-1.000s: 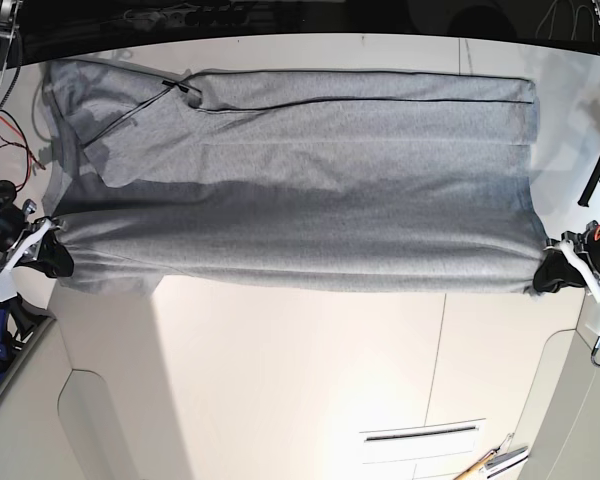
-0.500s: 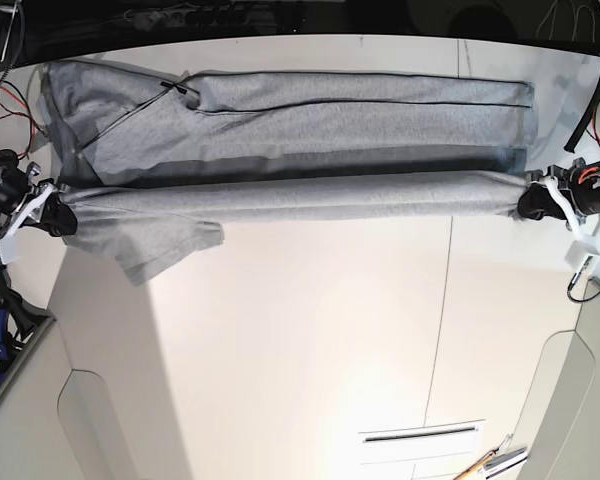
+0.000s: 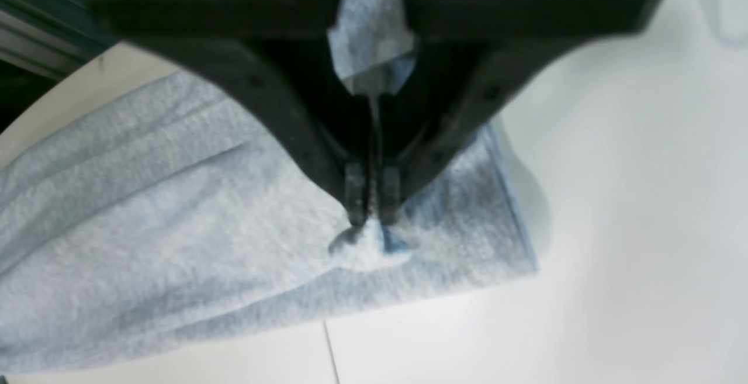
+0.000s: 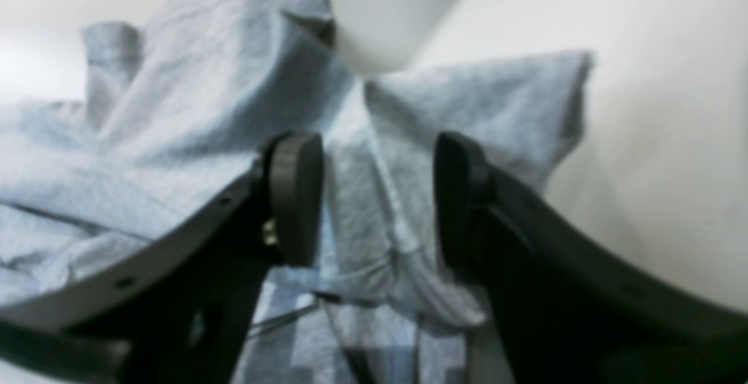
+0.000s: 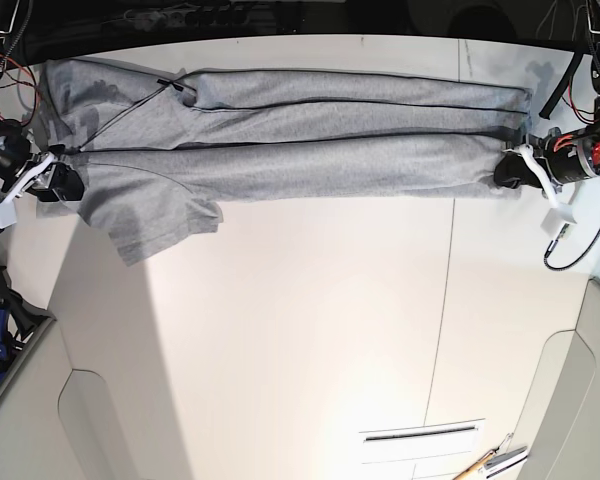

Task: Fold the T-shirt properly
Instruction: 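Fold the grasped edge back over the shirt toward the first fold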

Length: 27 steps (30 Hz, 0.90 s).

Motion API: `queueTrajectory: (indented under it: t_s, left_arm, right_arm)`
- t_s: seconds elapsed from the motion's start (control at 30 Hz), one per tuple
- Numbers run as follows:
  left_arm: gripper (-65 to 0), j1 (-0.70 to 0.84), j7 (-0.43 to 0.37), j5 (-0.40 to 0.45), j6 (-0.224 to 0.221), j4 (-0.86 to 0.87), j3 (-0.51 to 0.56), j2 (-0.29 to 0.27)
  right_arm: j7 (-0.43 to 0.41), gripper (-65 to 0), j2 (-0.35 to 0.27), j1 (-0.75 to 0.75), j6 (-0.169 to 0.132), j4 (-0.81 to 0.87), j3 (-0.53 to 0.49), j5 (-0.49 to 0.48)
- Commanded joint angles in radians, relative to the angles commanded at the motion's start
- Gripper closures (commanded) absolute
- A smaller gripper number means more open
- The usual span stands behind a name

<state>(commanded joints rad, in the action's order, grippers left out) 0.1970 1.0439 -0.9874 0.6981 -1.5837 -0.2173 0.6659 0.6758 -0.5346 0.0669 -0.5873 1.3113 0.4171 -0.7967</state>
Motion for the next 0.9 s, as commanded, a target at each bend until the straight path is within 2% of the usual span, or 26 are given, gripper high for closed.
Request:
queueTrajectory:
  t_s: [0.1,0.2,0.3,0.4,0.57,0.7,0.87,0.9]
  left_arm:
    - [0.0,0.003,0.000,0.011,0.000,0.000,0.000,-0.007]
    - [0.0,0.003,-0.001,0.011,0.000,0.000,0.000,-0.007]
    - [0.0,0.003,0.000,0.011,0.000,0.000,0.000,-0.007]
    - [0.0,0.002,-0.006,0.011,0.000,0.000,0.000,-0.010]
    - [0.0,0.003,-0.010,0.012,0.000,0.000,0.000,-0.010]
    - [0.0,0.003,-0.008,0.011,0.000,0.000,0.000,-0.010]
    - [0.0,0.003,-0.008,0.011,0.000,0.000,0.000,-0.020]
    - [0.0,0.003,-0.008,0.011,0.000,0.000,0.000,-0.023]
  right_arm:
    - [-0.007,-30.2,0.009,-0.040,0.000,0.001,0.055,-0.016]
    - [-0.032,-30.2,0.029,-0.095,0.000,0.001,0.065,-0.008]
    - [-0.090,-30.2,0.080,-0.145,0.000,-0.001,0.058,0.105]
    - [-0.135,-30.2,0.106,-0.182,0.003,-0.021,-0.012,0.206]
    - [-0.241,-30.4,0.109,-0.235,0.015,-0.150,-0.204,0.355]
    - [-0.264,-30.4,0.117,-0.246,0.015,-0.224,-0.293,0.366]
    - [-0.253,-29.9,0.137,-0.246,0.014,-0.227,-0.306,0.365]
    - [-0.254,-27.0,0.137,-0.246,0.014,-0.227,-0.306,0.359]
